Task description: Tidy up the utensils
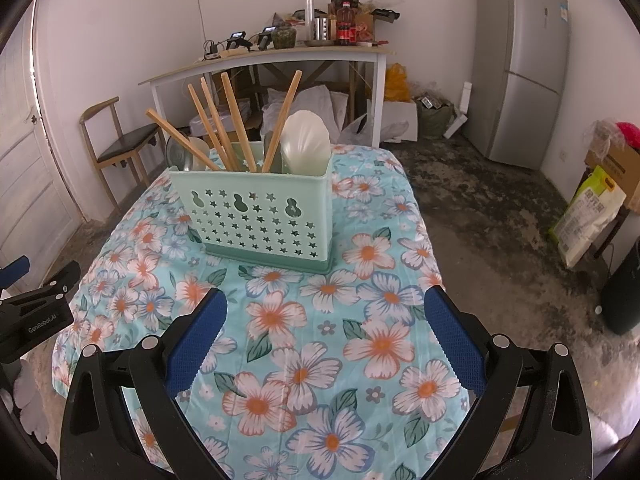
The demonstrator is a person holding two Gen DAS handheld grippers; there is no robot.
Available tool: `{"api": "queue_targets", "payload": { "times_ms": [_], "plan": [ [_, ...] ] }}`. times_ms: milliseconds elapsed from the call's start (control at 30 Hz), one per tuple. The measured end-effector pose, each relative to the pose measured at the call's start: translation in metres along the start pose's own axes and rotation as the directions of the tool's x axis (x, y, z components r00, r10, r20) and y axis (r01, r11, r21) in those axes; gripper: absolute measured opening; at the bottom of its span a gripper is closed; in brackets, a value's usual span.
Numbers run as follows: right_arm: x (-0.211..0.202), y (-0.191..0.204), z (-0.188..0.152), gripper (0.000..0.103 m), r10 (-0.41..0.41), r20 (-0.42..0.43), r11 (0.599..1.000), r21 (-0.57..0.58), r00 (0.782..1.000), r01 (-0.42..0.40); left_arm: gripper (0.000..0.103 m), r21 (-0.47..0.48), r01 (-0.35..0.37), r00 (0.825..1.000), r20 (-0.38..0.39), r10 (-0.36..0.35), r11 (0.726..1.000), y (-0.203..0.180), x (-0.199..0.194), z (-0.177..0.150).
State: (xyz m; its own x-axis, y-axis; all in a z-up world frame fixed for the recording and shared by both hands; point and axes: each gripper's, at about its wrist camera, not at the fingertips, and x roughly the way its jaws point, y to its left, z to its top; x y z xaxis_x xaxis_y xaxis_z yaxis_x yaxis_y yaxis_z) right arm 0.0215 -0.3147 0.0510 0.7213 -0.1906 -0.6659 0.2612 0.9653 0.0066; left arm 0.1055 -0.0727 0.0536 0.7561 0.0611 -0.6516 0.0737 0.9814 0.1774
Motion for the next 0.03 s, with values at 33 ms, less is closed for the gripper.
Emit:
{"api": "queue_targets", "payload": {
  "times_ms": [33],
  "plan": [
    [0.0004,0.0006,-0.0010,0.095,0.001,0.000,1.000,-0.001,1.000,-0.001,0.097,0.000,0.000,1.000,0.000,0.000,1.000,0.0000,0.0000,0.0000]
  ]
}}
